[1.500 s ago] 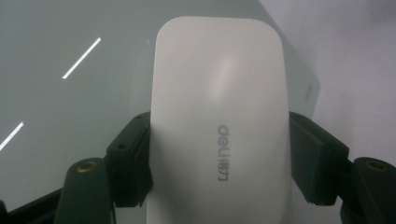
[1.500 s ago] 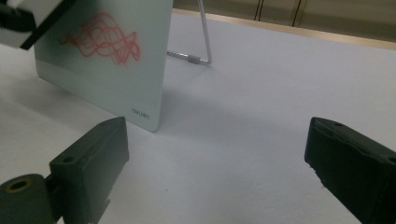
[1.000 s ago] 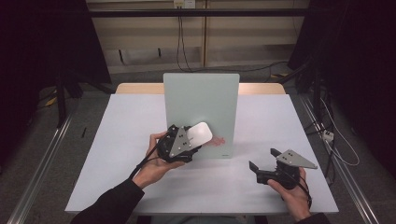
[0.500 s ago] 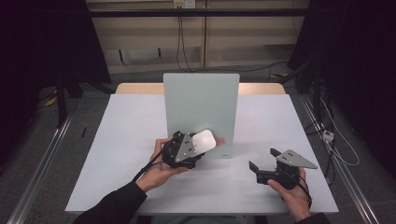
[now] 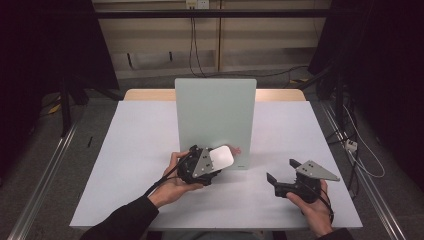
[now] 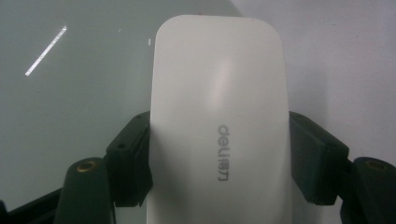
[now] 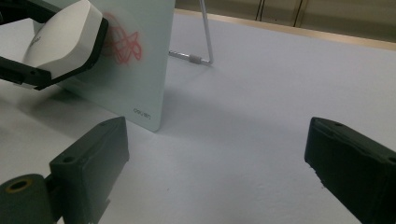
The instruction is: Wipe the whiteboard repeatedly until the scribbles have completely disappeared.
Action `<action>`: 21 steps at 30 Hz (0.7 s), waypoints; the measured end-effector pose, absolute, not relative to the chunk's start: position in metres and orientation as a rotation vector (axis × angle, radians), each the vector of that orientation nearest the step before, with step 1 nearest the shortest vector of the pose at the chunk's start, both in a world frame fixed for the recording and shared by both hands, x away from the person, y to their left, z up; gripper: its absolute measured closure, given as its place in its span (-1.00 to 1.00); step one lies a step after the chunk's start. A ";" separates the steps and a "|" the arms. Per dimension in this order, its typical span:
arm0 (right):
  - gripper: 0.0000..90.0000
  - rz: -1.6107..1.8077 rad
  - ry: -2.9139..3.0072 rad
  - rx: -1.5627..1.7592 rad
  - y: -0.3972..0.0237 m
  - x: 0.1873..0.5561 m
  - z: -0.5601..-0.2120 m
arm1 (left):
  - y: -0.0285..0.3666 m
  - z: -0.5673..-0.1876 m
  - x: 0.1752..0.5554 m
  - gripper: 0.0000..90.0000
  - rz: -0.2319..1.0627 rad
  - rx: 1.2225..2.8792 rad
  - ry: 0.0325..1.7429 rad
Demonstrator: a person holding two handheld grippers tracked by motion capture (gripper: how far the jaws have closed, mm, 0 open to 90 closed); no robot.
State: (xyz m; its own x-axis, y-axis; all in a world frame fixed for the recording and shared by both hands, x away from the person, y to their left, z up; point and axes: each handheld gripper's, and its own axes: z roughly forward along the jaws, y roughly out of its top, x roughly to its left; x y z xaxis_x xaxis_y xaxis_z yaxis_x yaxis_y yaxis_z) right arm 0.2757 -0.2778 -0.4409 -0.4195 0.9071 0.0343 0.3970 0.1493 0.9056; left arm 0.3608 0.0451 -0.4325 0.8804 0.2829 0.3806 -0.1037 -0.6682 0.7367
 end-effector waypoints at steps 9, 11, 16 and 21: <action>-0.86 1.236 1.894 1.239 -0.278 0.276 -0.441 | 0.044 -0.434 0.360 -0.31 0.597 2.238 0.126; -0.86 1.236 1.894 1.239 -0.278 0.276 -0.441 | 0.044 -0.431 0.361 -0.31 0.614 2.233 0.117; -0.86 1.236 1.894 1.245 -0.278 0.276 -0.441 | 0.049 -0.413 0.369 -0.31 0.627 2.175 0.159; -0.86 1.236 1.895 1.245 -0.278 0.276 -0.441 | 0.054 -0.397 0.378 -0.31 0.635 2.115 0.192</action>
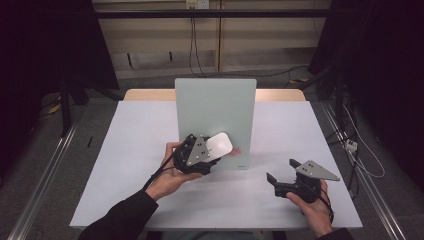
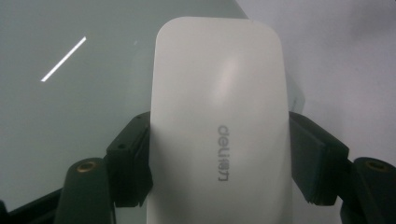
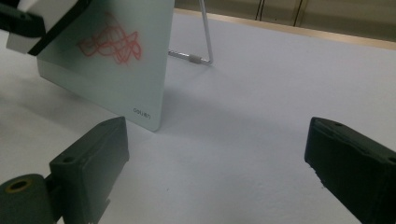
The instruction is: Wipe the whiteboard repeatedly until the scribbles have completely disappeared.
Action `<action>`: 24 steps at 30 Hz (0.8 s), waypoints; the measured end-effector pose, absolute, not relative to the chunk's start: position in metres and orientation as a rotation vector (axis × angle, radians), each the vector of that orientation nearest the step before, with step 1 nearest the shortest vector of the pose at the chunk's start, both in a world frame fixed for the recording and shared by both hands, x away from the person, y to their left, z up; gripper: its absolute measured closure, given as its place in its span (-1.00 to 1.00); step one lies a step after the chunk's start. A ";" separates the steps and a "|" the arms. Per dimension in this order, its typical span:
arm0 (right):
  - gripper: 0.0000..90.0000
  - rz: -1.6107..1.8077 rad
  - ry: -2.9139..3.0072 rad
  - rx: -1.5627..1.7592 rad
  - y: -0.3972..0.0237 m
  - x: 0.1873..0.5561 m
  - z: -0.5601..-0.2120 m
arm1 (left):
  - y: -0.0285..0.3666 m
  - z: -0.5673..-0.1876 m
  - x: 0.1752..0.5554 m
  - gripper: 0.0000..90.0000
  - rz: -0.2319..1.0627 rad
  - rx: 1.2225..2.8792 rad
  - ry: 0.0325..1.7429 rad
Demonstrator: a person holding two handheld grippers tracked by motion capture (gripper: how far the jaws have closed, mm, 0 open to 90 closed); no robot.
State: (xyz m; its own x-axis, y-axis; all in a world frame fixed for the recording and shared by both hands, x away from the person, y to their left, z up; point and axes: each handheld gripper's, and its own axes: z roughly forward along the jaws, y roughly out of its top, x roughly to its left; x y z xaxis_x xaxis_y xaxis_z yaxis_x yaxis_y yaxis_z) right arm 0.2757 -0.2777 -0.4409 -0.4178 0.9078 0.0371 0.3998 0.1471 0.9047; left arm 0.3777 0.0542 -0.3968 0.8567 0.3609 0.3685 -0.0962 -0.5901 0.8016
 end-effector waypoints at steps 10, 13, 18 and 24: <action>-0.86 1.235 1.897 1.245 -0.278 0.276 -0.441 | 0.049 -0.404 0.375 -0.31 0.638 2.120 0.167; -0.86 1.235 1.895 1.247 -0.278 0.276 -0.441 | 0.045 -0.411 0.372 -0.31 0.617 2.141 0.156; -0.86 1.237 1.896 1.246 -0.278 0.276 -0.441 | 0.038 -0.420 0.368 -0.31 0.603 2.168 0.127; -0.86 1.237 1.896 1.246 -0.278 0.276 -0.441 | 0.030 -0.430 0.364 -0.31 0.581 2.191 0.103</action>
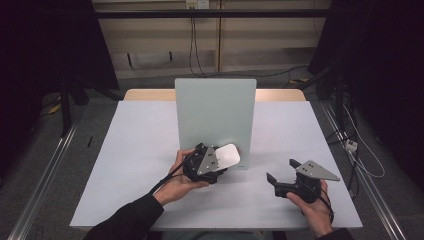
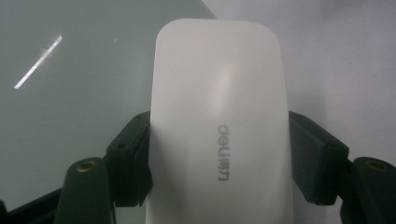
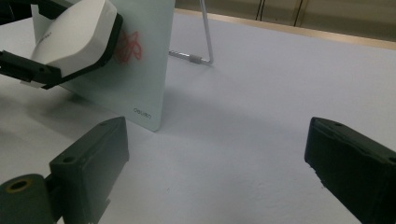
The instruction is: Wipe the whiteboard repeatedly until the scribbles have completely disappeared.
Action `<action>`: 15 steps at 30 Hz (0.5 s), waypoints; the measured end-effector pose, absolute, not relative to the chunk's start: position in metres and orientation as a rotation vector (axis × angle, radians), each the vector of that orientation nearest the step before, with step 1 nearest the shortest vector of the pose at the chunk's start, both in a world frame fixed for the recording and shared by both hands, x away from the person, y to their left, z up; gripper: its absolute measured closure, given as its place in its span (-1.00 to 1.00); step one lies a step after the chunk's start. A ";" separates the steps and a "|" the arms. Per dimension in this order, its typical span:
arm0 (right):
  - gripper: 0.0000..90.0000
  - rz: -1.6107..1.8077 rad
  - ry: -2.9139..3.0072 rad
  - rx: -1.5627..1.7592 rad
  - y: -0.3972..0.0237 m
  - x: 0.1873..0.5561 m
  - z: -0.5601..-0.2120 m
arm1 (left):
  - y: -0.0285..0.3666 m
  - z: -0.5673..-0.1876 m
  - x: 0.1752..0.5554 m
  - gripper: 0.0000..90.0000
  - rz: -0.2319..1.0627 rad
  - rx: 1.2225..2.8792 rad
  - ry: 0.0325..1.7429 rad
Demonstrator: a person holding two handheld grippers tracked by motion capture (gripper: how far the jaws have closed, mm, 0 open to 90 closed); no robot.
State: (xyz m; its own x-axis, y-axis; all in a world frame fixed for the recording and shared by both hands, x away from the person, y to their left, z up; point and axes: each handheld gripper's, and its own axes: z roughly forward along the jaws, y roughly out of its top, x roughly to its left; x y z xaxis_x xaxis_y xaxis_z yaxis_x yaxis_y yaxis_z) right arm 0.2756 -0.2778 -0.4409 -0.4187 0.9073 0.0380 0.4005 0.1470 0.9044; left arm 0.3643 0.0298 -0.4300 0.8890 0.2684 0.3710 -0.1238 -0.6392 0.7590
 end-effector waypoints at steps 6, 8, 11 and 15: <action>-0.86 1.237 1.895 1.245 -0.278 0.276 -0.441 | 0.024 -0.438 0.360 -0.31 0.570 2.219 0.085; -0.86 1.237 1.895 1.244 -0.278 0.276 -0.441 | 0.024 -0.438 0.361 -0.31 0.559 2.225 0.078; -0.86 1.239 1.896 1.238 -0.278 0.275 -0.441 | 0.026 -0.436 0.362 -0.31 0.551 2.211 0.095; -0.86 1.239 1.897 1.243 -0.278 0.276 -0.441 | 0.031 -0.426 0.367 -0.31 0.556 2.182 0.116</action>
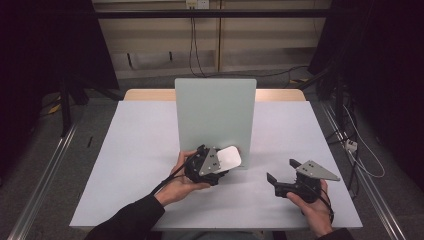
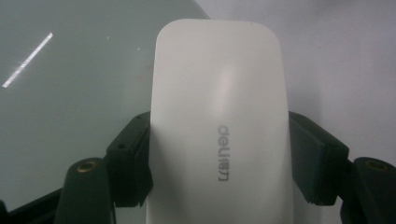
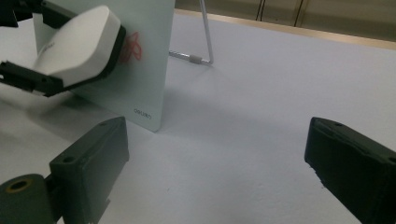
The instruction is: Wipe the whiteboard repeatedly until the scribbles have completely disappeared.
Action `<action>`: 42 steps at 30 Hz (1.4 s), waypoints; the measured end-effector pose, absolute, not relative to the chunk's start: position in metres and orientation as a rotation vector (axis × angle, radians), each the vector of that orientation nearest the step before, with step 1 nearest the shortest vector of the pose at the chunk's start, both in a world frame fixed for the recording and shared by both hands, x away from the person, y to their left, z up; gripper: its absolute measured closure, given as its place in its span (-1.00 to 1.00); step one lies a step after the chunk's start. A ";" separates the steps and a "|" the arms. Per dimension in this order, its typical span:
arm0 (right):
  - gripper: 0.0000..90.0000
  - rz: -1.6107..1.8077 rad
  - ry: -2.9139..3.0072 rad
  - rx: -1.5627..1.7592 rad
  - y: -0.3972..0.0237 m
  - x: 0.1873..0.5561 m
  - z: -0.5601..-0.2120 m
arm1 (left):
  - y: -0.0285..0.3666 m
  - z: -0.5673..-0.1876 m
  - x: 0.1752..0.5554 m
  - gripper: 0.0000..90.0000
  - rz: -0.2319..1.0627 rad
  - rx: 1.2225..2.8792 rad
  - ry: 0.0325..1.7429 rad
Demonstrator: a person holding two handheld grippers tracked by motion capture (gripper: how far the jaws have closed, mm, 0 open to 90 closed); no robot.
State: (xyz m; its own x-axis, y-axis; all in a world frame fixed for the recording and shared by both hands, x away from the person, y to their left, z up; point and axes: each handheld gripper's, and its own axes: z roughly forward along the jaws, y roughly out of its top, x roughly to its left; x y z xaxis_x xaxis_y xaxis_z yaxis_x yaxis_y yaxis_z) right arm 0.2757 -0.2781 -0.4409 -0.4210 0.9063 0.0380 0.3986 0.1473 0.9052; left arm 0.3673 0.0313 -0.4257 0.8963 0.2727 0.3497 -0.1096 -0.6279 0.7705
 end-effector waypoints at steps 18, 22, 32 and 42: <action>-0.86 1.240 1.896 1.241 -0.278 0.276 -0.441 | 0.034 -0.401 0.377 -0.31 0.609 2.138 0.121; -0.86 1.240 1.897 1.242 -0.278 0.276 -0.441 | 0.031 -0.415 0.372 -0.31 0.588 2.175 0.094; -0.86 1.239 1.897 1.242 -0.278 0.276 -0.441 | 0.027 -0.440 0.361 -0.31 0.547 2.289 0.028; -0.86 1.240 1.897 1.242 -0.278 0.276 -0.441 | 0.039 -0.422 0.369 -0.31 0.569 2.230 0.075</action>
State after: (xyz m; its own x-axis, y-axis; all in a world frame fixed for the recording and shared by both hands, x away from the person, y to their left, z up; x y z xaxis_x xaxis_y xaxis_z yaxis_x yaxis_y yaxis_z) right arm 0.2756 -0.2779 -0.4409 -0.4220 0.9058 0.0382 0.3986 0.1475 0.9052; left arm 0.3689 0.0391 -0.4221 0.8964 0.2364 0.3750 -0.1311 -0.6666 0.7338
